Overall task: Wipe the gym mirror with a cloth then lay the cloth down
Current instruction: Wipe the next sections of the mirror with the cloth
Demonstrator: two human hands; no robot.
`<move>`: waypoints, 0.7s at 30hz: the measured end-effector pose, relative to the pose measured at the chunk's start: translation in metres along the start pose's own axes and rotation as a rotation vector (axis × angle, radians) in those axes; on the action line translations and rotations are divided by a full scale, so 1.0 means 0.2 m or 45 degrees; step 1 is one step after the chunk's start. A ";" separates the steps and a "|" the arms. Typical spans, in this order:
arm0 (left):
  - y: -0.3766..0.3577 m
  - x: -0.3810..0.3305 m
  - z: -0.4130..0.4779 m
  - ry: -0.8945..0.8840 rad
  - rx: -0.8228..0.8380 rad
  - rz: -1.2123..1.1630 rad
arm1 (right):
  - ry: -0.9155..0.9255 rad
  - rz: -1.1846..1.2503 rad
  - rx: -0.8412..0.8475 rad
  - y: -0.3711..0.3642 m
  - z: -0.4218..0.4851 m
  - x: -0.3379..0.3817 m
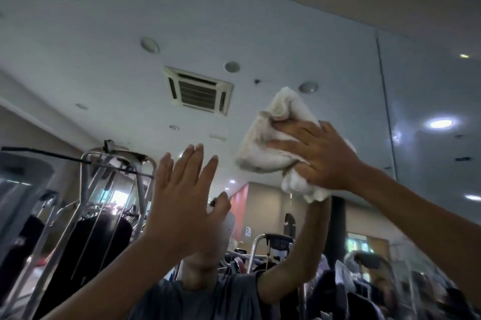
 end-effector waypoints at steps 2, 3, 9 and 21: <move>-0.02 -0.09 0.04 -0.016 -0.010 -0.006 | -0.498 0.073 0.112 -0.07 -0.14 -0.40; -0.03 -0.14 0.06 -0.036 -0.017 0.004 | -0.853 0.136 0.110 -0.10 -0.23 -0.59; -0.11 -0.38 0.10 -0.106 -0.005 -0.045 | -1.213 0.038 0.032 -0.09 -0.31 -0.46; -0.25 -0.44 -0.12 -0.427 0.011 0.015 | -1.398 0.105 0.113 -0.14 -0.69 -0.51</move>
Point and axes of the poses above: each hand's wrist, its own z-axis towards the middle knuckle, its own y-axis out of the back of the hand, x = y × z, the point moved 9 cm from there along z, towards the middle knuckle, and after that the axes turned 14 degrees about -z, right-handed, at the moved point
